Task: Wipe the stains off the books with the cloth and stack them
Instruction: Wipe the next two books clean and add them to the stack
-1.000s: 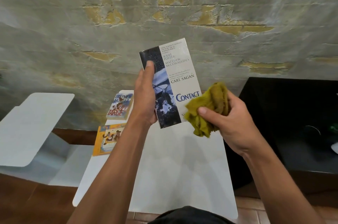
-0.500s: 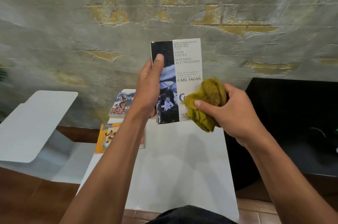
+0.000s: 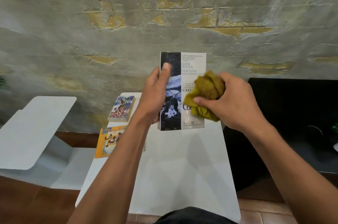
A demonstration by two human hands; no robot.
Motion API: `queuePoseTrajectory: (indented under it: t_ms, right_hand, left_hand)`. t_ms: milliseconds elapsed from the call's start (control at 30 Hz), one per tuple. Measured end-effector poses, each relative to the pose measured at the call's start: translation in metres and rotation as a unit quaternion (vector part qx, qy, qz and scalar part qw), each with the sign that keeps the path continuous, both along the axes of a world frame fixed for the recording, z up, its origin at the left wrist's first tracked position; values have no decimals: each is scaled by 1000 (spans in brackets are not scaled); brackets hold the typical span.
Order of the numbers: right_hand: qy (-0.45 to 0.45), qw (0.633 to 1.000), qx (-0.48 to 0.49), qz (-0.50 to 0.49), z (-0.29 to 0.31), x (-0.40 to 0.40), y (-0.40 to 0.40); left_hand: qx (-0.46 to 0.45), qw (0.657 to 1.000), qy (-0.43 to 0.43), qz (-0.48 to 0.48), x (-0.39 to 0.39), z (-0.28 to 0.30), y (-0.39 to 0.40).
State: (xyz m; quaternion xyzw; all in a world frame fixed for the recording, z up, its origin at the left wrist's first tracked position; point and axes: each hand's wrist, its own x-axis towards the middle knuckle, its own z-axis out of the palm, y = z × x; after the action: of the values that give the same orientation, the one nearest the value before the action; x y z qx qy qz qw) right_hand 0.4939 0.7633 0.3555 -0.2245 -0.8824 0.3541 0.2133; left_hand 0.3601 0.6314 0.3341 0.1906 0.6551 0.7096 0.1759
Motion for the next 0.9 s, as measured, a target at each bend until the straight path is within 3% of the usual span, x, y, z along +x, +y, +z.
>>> queuePoseTrajectory:
  t_ms: [167,300,433,567,667,800,900]
  right_hand:
    - [-50,997,35,57,4,-3,-2]
    - [54,998,32,-28,12,-14,9]
    - [2,994,100,45,18,-22,5]
    - [53,996,71,-18,28,-34,16]
    - [-22,991,123,46,32,-34,10]
    - [42,996,81,-8,39,-45,27]
    - [48,993,106,-23,49,-53,34]
  left_hand:
    - [-31,1000,5,-3,2,0,-2]
    - [-50,999,16,-5,6,4,-3]
    - [-66,998,23,-11,5,2,-1]
    - [-60,998,-8,4,4,-1,2]
    - [-75,997,10,7,7,3,-1]
    - [-60,998,-15,5,6,-3,-1]
    - [-77,997,-27,2,-2,-17,2]
